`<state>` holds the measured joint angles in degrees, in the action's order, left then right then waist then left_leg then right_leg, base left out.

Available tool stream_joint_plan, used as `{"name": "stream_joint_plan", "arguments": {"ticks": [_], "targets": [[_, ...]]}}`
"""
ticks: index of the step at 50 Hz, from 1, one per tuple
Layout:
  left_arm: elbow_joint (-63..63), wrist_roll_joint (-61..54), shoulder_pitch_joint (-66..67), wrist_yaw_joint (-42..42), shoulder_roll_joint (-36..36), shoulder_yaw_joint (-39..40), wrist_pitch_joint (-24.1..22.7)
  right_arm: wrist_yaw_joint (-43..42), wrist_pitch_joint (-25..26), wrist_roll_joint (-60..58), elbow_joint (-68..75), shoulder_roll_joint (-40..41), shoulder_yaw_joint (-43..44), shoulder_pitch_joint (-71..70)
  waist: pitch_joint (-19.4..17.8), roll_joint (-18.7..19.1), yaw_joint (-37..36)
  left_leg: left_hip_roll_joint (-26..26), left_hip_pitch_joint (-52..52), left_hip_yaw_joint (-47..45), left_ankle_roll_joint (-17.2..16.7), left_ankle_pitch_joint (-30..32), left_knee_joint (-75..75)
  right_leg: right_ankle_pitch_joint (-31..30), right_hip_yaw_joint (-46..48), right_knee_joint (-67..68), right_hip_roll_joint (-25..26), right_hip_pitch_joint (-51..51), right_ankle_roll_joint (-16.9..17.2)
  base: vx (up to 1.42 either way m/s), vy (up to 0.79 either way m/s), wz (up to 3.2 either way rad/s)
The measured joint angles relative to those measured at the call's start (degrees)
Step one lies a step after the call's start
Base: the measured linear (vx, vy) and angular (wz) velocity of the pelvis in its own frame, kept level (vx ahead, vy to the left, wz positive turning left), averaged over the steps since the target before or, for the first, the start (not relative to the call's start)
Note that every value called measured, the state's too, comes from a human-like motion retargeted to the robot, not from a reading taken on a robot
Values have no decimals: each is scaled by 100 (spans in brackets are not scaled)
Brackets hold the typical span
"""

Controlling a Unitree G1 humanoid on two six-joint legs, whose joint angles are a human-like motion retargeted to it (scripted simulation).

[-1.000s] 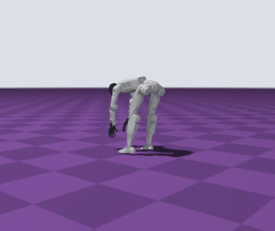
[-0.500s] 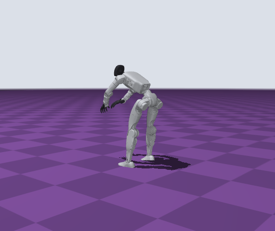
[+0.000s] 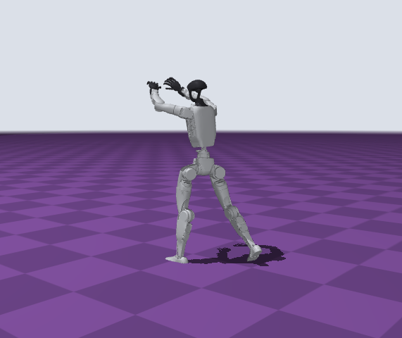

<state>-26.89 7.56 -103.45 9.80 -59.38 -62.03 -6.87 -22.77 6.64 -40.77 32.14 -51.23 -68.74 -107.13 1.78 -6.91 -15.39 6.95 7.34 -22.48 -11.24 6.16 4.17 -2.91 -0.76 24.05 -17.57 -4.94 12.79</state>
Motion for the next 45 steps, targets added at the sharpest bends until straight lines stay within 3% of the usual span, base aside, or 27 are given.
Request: {"name": "stream_joint_plan", "arguments": {"ticks": [2, 3, 5, 7, 12, 15, 17, 23, 30, 38, 40, 45], "targets": [[498, 715, -349, 518, -348, 318, 145, -186, 289, -367, -655, -614, 242, -372, -123, -141, -141, 88, 291, -60, 6, -184, -547, 322, 192, -368, -121, -224, 16, -24, -33, -17], [851, 1215, -480, 706, -594, 565, 197, -195, 368, -601, -1148, -1005, 543, -462, -191, -114, -144, 396, 776, -48, 1, -776, -1698, 543, 397, -582, -76, -443, -46, -29, -37, -3], [1424, 1424, -928, 1398, -1037, 797, 478, -515, 831, -879, -1765, -1572, 669, -976, -299, -390, -233, 289, 949, -2, -16, -390, -1525, 1056, 597, -666, -288, -353, 30, -41, -43, -14], [1936, 1742, -1466, 1867, -1495, 1046, 705, -693, 1091, -1064, -2327, -2086, 848, -1593, -569, -457, -189, 496, 1354, 100, -67, -541, -2240, 1678, 799, -591, -293, -401, 16, -42, -44, -1], [2784, 2039, -2413, 2592, -2514, 1564, 1180, -887, 1395, -1243, -3131, -2640, 1397, -2665, -1533, 95, 201, 1407, 1972, 904, -269, -1051, -4116, 2960, 884, 541, 371, -559, -395, -33, -36, 14], [2967, 1847, -2310, 2741, -2758, 1773, 1323, -832, 1477, -1307, -3222, -2480, 1887, -2504, -1947, 374, 626, 1636, 1931, 1396, -359, -1080, -4471, 3194, 1024, 1274, 698, -703, -621, -20, -25, 50], [2973, 1819, -1922, 2795, -2559, 1980, 1375, -770, 1482, -1428, -3275, -2389, 2255, -2128, -2046, 386, 831, 1566, 1839, 1562, -376, -1035, -4473, 3254, 1173, 1418, 738, -884, -603, -13, -16, 65], [3039, 2271, -59, 3147, -1872, 3219, 1272, -1252, 1246, -1643, -3798, -2144, 3558, -424, -1612, 306, 865, 1433, 1438, 1457, -376, -1069, -4287, 3438, 1340, 1333, 669, -1337, -623, -3, -8, 21], [3637, 2279, 1383, 3405, -1626, 4418, 1299, -1377, 1442, -1883, -4379, -2140, 4331, 473, -1392, 354, 767, 1173, 1016, 1492, -376, -632, -3680, 3304, 1387, 1203, 608, -1552, -561, -4, -2, 7], [4035, 2336, 1928, 3323, -1598, 4934, 1281, -1283, 1446, -2003, -4679, -2157, 4528, 759, -1334, 387, 850, 882, 1042, 1468, -376, -566, -3569, 3426, 1534, 1318, 408, -1554, -444, -4, 3, 19], [4037, 2500, 2037, 3253, -1516, 4911, 1222, -1397, 1295, -1975, -4737, -2149, 4586, 889, -1222, 398, 874, 925, 1180, 1376, -376, -859, -3839, 3587, 1625, 1377, 379, -1572, -525, 3, 5, 19], [4271, 2129, 2255, 3304, -1510, 5205, 1215, -1296, 1464, -2002, -4872, -2202, 4769, 1065, -1336, 360, 937, 804, 1243, 1502, -376, -711, -3805, 3449, 1610, 1270, 367, -1556, -410, -1, 2, 3]]}}
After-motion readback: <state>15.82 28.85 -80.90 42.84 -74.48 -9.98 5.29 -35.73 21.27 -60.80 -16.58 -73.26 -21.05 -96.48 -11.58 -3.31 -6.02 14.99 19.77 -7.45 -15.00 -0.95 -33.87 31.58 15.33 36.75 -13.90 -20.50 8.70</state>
